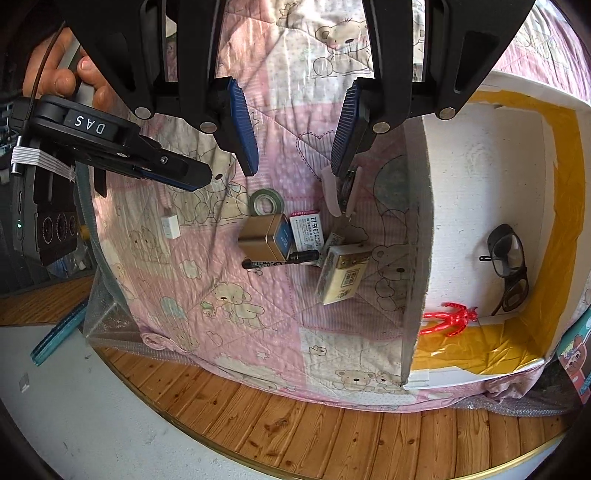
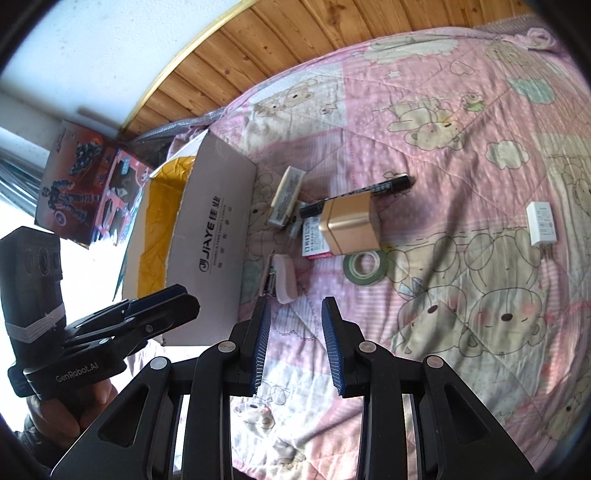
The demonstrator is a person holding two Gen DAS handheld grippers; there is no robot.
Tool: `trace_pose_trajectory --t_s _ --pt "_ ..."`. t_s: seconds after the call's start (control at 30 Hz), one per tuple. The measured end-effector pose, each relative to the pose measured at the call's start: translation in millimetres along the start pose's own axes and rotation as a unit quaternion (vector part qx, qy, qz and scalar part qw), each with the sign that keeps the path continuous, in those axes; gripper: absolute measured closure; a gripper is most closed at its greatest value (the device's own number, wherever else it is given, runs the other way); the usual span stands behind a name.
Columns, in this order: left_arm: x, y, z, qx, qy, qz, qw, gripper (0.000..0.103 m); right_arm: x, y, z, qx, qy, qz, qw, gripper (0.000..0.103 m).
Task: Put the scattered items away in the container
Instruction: 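Move both tools back toward the remaining items on the bed, then close the right tool on the white charger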
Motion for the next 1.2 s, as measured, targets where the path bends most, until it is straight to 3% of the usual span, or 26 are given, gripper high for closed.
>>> trace_pose_trajectory --t_s 0.33,0.67,0.97,1.2 --pt "46 21 37 0.016 -0.028 -0.031 0.999 0.058 -25 14 82 0.064 -0.047 0.033 0.996 0.071" --pt "108 41 68 0.019 -0.015 -0.061 0.9978 0.049 -43 33 172 0.063 -0.168 0.057 0.982 0.07" --pt "150 51 57 -0.019 0.016 -0.06 0.9979 0.047 -14 45 211 0.031 -0.19 0.028 0.981 0.067" --pt "159 59 44 -0.046 0.034 -0.044 0.9974 0.044 3 52 226 0.014 -0.195 0.022 0.98 0.065"
Point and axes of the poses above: each gripper's, at about its wrist camera, not at the fingertips, and x roughly the way its jaws point, z to its right, y to its top, the point moved 7 cm from there along x, roughly the way its jaws point, and after that the axes turned 2 degrees about -y, right-handed, at the moved point
